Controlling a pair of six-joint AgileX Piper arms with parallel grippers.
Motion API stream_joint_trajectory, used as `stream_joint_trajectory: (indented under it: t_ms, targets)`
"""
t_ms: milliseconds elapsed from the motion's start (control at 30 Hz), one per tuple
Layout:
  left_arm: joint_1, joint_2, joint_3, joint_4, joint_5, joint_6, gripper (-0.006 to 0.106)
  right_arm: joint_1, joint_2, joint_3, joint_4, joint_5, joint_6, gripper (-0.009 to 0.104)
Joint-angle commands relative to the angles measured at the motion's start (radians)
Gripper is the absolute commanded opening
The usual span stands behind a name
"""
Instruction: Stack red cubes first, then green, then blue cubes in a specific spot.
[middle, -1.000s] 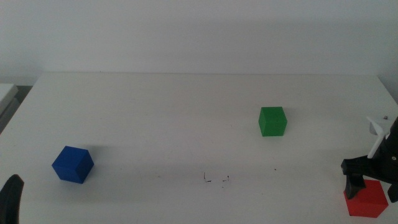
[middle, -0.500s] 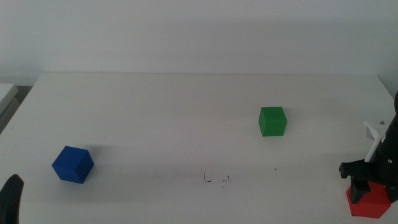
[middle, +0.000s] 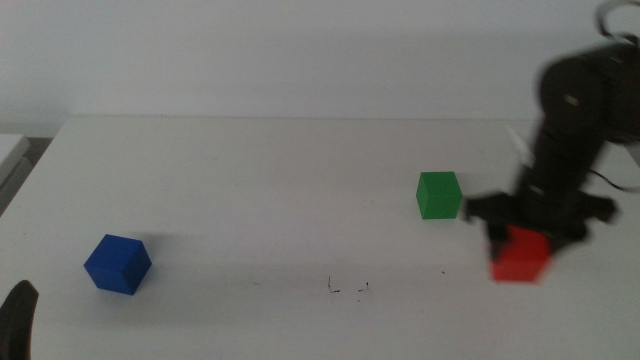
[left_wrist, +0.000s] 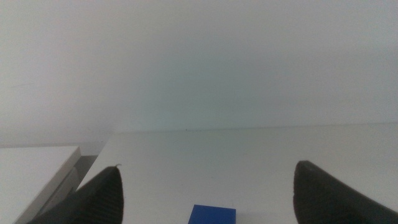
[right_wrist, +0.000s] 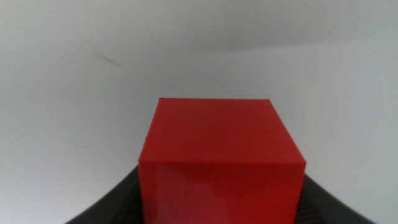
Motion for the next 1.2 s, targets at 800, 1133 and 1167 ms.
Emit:
stream_joint_trajectory:
  t_ms: [800,1133,1167]
  targets:
    - [0.002,-0.003,0.001,-0.002,-0.012,-0.004,0.094,0.330,0.407,-0.518,0.075,0.014,0.251,0.016]
    - [0.002,-0.003,0.001,-0.002,-0.012,-0.004,0.094,0.332,0.453,-0.518,0.060,0.014,0.251,0.016]
    - [0.002,-0.003,0.001,-0.002,-0.012,-0.004,0.094,0.332,0.457,-0.518,0.059,0.014,0.251,0.016]
